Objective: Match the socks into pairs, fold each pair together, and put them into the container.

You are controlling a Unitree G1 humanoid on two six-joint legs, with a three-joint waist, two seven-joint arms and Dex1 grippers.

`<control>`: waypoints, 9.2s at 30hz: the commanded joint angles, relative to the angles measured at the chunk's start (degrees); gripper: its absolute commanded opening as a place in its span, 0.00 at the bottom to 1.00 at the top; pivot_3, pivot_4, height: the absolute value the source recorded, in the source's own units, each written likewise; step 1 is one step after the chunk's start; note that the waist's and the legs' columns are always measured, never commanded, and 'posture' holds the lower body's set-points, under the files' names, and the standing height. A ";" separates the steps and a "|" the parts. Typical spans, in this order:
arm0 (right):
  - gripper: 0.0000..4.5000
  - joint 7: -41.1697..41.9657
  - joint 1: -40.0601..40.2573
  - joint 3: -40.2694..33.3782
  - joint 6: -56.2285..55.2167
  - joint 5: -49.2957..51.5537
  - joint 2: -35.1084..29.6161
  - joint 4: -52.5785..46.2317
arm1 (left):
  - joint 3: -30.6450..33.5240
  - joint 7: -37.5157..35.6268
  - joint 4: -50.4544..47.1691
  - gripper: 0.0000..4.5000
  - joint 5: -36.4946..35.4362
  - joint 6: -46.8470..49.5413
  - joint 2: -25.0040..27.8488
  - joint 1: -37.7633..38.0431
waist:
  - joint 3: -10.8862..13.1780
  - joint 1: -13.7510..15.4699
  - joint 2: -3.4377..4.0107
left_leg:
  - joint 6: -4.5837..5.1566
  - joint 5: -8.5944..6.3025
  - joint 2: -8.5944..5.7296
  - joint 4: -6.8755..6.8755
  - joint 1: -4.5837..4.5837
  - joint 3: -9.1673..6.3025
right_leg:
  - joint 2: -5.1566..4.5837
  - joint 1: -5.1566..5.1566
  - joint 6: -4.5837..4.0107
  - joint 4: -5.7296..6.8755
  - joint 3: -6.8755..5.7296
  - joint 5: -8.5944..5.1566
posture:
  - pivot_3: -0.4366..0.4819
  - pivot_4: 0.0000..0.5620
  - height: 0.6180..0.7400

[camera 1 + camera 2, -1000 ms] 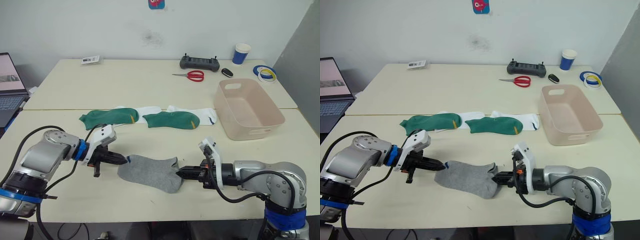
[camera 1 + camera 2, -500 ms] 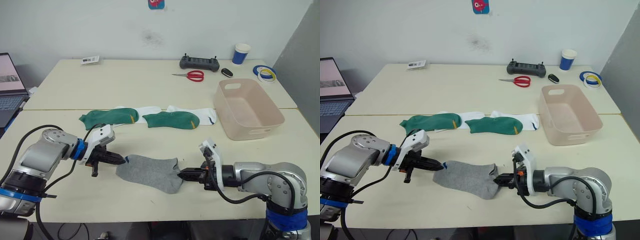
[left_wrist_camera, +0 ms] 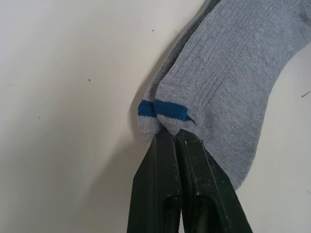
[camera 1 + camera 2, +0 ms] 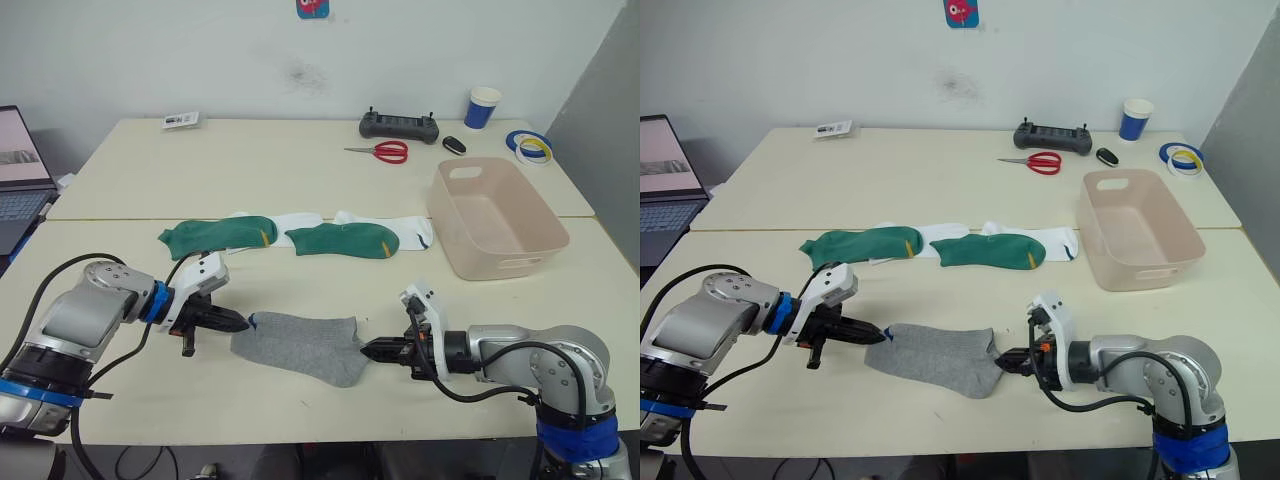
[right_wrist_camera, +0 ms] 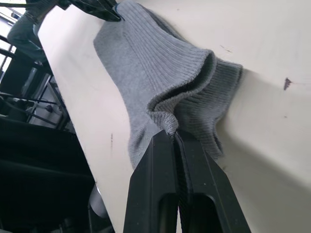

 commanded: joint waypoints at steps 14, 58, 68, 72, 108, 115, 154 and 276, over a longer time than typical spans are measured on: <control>0.00 1.53 -1.59 0.62 -3.07 -0.87 -0.86 1.82 | 1.59 0.45 -1.02 0.01 0.50 -1.54 0.32 0.95 | 0.00 0.03 0.00 | 0.00 0.00 0.00 0.01 0.00 0.00 | 0.00 0.00 0.00 0.02 0.00 0.00 | 0.48 0.27 1.00; 0.20 33.29 -6.00 26.17 -63.16 -36.10 -7.70 13.47 | 16.05 20.16 -21.98 0.32 -5.40 -13.11 -16.02 11.54 | -0.02 0.23 -0.07 | -0.01 0.01 0.00 0.17 0.11 -0.02 | -0.25 0.23 -0.11 0.02 -0.02 0.08 | 0.48 0.27 1.00; 0.00 41.43 -6.18 33.05 -71.17 -43.97 -4.79 24.28 | 10.30 24.48 -22.08 0.01 4.51 -20.59 -16.58 27.28 | -0.04 0.32 -0.06 | -0.04 0.03 0.00 0.29 0.23 -0.18 | -0.23 0.40 -0.08 0.06 -0.02 0.05 | 0.48 0.27 1.00; 0.00 42.94 -6.45 34.11 -71.32 -47.10 -5.44 27.19 | 10.31 25.36 -17.52 0.01 6.44 -21.49 -15.95 27.28 | -0.04 0.38 -0.05 | -0.06 0.04 0.00 0.55 0.23 -0.20 | -0.22 0.47 0.00 0.10 -0.05 0.04 | 0.48 0.27 1.00; 1.00 33.61 -0.81 14.49 -32.97 -26.94 -13.59 7.29 | 21.57 18.48 -8.42 0.93 -8.41 -7.14 -9.49 19.56 | -0.11 0.41 0.05 | -0.05 0.02 -0.03 0.62 0.13 -0.15 | -0.26 0.44 0.08 0.03 -0.04 0.06 | 0.48 0.27 1.00; 1.00 29.96 -0.23 14.98 -25.86 -23.98 -12.14 6.13 | 16.67 19.01 -8.44 1.00 -5.94 -5.50 -10.13 20.35 | -0.11 0.21 0.04 | -0.04 0.02 -0.01 0.62 0.13 -0.13 | -0.24 0.41 0.08 0.04 -0.02 0.07 | 0.48 0.27 1.00; 0.00 36.06 -5.17 12.08 -21.60 -17.50 -18.96 14.32 | 15.95 36.65 -30.13 0.00 -16.06 13.45 -21.82 21.45 | -0.11 0.26 -0.02 | -0.03 0.01 -0.05 0.61 0.10 -0.13 | -0.24 0.43 0.10 -0.01 0.00 0.06 | 0.48 0.27 1.00; 0.98 -5.67 -6.60 -7.31 4.75 13.40 -2.72 28.23 | -1.95 21.70 -18.36 0.00 6.74 -13.91 -16.39 19.28 | -0.36 -0.25 0.06 | -0.02 0.00 -0.05 0.55 0.32 -0.02 | -0.05 0.65 0.17 -0.14 0.10 0.10 | 0.48 0.27 1.00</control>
